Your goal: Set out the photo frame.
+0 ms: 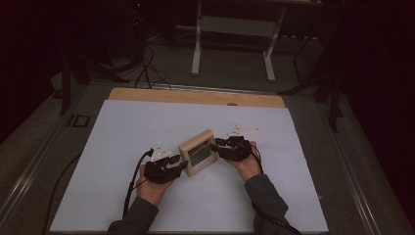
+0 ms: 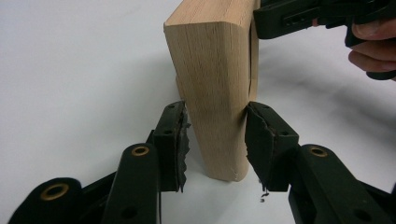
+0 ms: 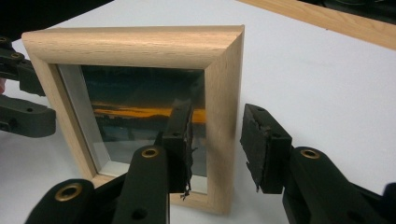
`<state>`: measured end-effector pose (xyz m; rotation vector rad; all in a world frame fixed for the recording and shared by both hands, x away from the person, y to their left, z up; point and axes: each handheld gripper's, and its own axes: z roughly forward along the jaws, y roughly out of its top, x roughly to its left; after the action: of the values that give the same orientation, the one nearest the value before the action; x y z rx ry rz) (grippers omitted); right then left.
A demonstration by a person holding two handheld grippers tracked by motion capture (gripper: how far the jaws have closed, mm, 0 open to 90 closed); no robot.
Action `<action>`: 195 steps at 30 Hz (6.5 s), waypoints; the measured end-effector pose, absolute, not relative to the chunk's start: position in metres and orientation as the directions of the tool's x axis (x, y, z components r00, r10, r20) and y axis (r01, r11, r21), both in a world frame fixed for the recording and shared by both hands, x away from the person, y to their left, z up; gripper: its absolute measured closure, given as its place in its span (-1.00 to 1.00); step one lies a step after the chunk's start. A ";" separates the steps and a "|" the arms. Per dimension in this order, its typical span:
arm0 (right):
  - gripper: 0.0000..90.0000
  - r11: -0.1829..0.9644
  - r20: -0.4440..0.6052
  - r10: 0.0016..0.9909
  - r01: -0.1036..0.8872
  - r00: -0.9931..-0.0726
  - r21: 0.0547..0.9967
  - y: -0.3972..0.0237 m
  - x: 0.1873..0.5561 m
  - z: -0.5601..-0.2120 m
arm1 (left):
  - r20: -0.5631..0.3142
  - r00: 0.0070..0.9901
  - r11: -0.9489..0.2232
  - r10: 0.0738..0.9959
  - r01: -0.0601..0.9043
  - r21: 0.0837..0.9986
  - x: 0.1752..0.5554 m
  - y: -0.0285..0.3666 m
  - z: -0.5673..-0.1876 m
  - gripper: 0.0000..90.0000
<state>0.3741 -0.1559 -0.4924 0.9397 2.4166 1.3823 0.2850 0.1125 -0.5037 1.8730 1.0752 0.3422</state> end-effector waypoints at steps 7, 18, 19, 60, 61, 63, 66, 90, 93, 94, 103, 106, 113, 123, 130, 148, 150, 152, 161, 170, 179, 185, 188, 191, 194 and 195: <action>0.59 0.346 0.143 0.621 0.433 -0.771 0.832 -0.156 0.375 -0.495 | -0.186 0.587 -0.214 0.788 0.544 0.812 0.287 0.113 -0.502 0.32; 0.64 0.347 0.123 0.647 0.434 -0.753 0.831 -0.155 0.369 -0.495 | -0.163 0.589 -0.233 0.792 0.538 0.810 0.291 0.117 -0.499 0.59; 0.64 0.342 0.127 0.648 0.436 -0.751 0.832 -0.156 0.368 -0.495 | -0.152 0.593 -0.243 0.791 0.532 0.811 0.291 0.117 -0.499 0.59; 0.70 0.306 0.151 0.714 0.499 -0.684 0.811 -0.157 0.392 -0.497 | -0.168 0.584 -0.237 0.794 0.553 0.799 0.295 0.117 -0.501 0.47; 0.70 0.305 0.156 0.714 0.503 -0.683 0.809 -0.156 0.393 -0.498 | -0.167 0.584 -0.238 0.794 0.553 0.799 0.295 0.117 -0.501 0.47; 0.68 0.306 0.160 0.711 0.505 -0.685 0.807 -0.156 0.395 -0.498 | -0.168 0.584 -0.238 0.794 0.553 0.798 0.296 0.117 -0.501 0.47; 0.68 0.309 0.157 0.718 0.513 -0.678 0.801 -0.155 0.398 -0.500 | -0.168 0.585 -0.239 0.794 0.553 0.799 0.296 0.117 -0.501 0.48; 0.90 0.333 0.221 0.647 0.531 -0.730 0.779 -0.161 0.397 -0.504 | -0.147 0.607 -0.282 0.781 0.554 0.783 0.304 0.121 -0.497 0.48; 0.96 0.336 0.222 0.642 0.530 -0.734 0.779 -0.161 0.396 -0.504 | -0.146 0.619 -0.293 0.772 0.550 0.782 0.305 0.122 -0.497 0.48; 0.97 0.336 0.222 0.639 0.527 -0.736 0.780 -0.161 0.396 -0.504 | -0.147 0.621 -0.294 0.770 0.549 0.782 0.306 0.122 -0.497 0.48; 0.99 0.333 0.231 0.630 0.527 -0.741 0.782 -0.165 0.391 -0.505 | -0.141 0.638 -0.312 0.757 0.542 0.780 0.309 0.124 -0.497 0.48; 0.99 0.331 0.231 0.629 0.525 -0.742 0.784 -0.165 0.390 -0.505 | -0.138 0.643 -0.319 0.753 0.541 0.778 0.311 0.124 -0.496 0.48; 1.00 0.323 0.241 0.621 0.524 -0.746 0.788 -0.170 0.388 -0.506 | -0.127 0.664 -0.340 0.737 0.527 0.779 0.315 0.125 -0.496 0.48; 1.00 0.318 0.242 0.619 0.520 -0.747 0.793 -0.173 0.384 -0.507 | -0.142 0.668 -0.330 0.730 0.527 0.783 0.320 0.126 -0.497 0.48; 1.00 0.320 0.232 0.623 0.515 -0.747 0.795 -0.175 0.380 -0.507 | -0.154 0.670 -0.321 0.726 0.529 0.786 0.323 0.127 -0.499 0.48; 1.00 0.324 0.215 0.627 0.502 -0.749 0.802 -0.178 0.369 -0.508 | -0.147 0.659 -0.324 0.738 0.536 0.780 0.329 0.124 -0.497 0.47; 1.00 0.320 0.218 0.629 0.504 -0.746 0.803 -0.178 0.369 -0.508 | -0.148 0.657 -0.321 0.739 0.537 0.780 0.329 0.124 -0.497 0.47; 1.00 0.317 0.220 0.628 0.503 -0.746 0.804 -0.178 0.369 -0.508 | -0.148 0.653 -0.318 0.743 0.539 0.780 0.329 0.123 -0.497 0.47; 1.00 0.323 0.214 0.630 0.502 -0.746 0.802 -0.176 0.367 -0.508 | -0.143 0.646 -0.318 0.750 0.540 0.779 0.328 0.123 -0.497 0.46; 1.00 0.328 0.213 0.625 0.499 -0.751 0.802 -0.175 0.367 -0.508 | -0.144 0.640 -0.313 0.755 0.545 0.778 0.328 0.124 -0.497 0.46; 1.00 0.333 0.206 0.630 0.500 -0.749 0.799 -0.174 0.368 -0.507 | -0.146 0.628 -0.306 0.764 0.552 0.775 0.327 0.123 -0.496 0.46; 0.99 0.336 0.209 0.626 0.501 -0.752 0.798 -0.174 0.369 -0.507 | -0.155 0.628 -0.300 0.762 0.555 0.776 0.327 0.124 -0.497 0.46; 0.99 0.337 0.206 0.627 0.499 -0.752 0.799 -0.173 0.369 -0.507 | -0.164 0.630 -0.295 0.759 0.558 0.776 0.328 0.125 -0.497 0.46; 0.97 0.338 0.201 0.627 0.495 -0.753 0.800 -0.174 0.369 -0.507 | -0.176 0.632 -0.287 0.755 0.560 0.777 0.328 0.126 -0.497 0.44; 0.97 0.341 0.192 0.628 0.489 -0.754 0.803 -0.174 0.368 -0.507 | -0.170 0.637 -0.293 0.752 0.555 0.779 0.328 0.126 -0.497 0.40; 0.97 0.342 0.188 0.630 0.486 -0.754 0.804 -0.173 0.368 -0.507 | -0.173 0.635 -0.289 0.752 0.555 0.780 0.327 0.126 -0.497 0.40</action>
<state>0.3681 -0.1734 -0.5068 1.0249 2.4420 1.3793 0.3270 0.1256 -0.4965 1.9806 1.0254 0.2855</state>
